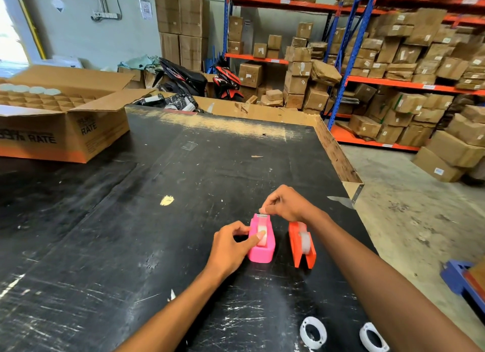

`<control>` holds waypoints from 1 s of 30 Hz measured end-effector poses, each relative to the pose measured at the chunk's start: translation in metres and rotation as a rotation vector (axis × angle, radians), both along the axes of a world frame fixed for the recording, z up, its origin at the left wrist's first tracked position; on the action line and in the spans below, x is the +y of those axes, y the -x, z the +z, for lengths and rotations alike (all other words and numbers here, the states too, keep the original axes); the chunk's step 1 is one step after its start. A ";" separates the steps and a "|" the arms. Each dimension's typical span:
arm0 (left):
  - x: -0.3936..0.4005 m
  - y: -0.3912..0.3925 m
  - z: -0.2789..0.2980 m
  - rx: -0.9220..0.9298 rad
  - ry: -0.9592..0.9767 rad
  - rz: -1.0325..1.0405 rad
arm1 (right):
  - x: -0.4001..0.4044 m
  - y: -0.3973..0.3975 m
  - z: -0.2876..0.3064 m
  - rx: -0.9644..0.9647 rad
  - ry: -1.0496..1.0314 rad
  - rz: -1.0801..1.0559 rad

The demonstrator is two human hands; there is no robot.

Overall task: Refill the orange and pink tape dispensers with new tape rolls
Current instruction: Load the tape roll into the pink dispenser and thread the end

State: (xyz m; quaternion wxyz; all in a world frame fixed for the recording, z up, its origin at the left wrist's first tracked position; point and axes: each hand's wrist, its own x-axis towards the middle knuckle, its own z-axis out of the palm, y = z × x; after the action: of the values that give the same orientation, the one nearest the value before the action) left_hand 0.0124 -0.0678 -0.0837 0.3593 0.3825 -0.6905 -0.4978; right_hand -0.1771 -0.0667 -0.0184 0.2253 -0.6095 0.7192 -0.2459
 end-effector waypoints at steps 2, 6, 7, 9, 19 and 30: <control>0.000 0.000 0.000 0.007 -0.008 0.001 | -0.004 0.002 -0.002 -0.006 -0.042 -0.006; 0.000 0.000 -0.001 0.014 -0.020 0.000 | -0.014 0.006 -0.003 -0.081 -0.137 -0.019; 0.001 0.000 0.000 0.018 -0.023 0.001 | -0.016 0.006 -0.002 -0.106 -0.163 -0.024; 0.001 0.001 0.000 0.018 -0.024 0.006 | -0.019 0.007 -0.001 -0.161 -0.230 -0.044; -0.003 0.002 -0.001 -0.001 -0.031 0.002 | -0.033 0.009 -0.004 -0.253 -0.423 -0.072; 0.001 0.003 0.007 -0.036 -0.058 0.031 | -0.030 -0.004 -0.002 -0.141 -0.404 -0.171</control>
State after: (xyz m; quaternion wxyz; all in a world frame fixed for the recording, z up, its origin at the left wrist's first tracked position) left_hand 0.0091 -0.0664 -0.0766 0.3435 0.4121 -0.6761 -0.5050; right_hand -0.1729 -0.0966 -0.0204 0.3707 -0.4703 0.7853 -0.1571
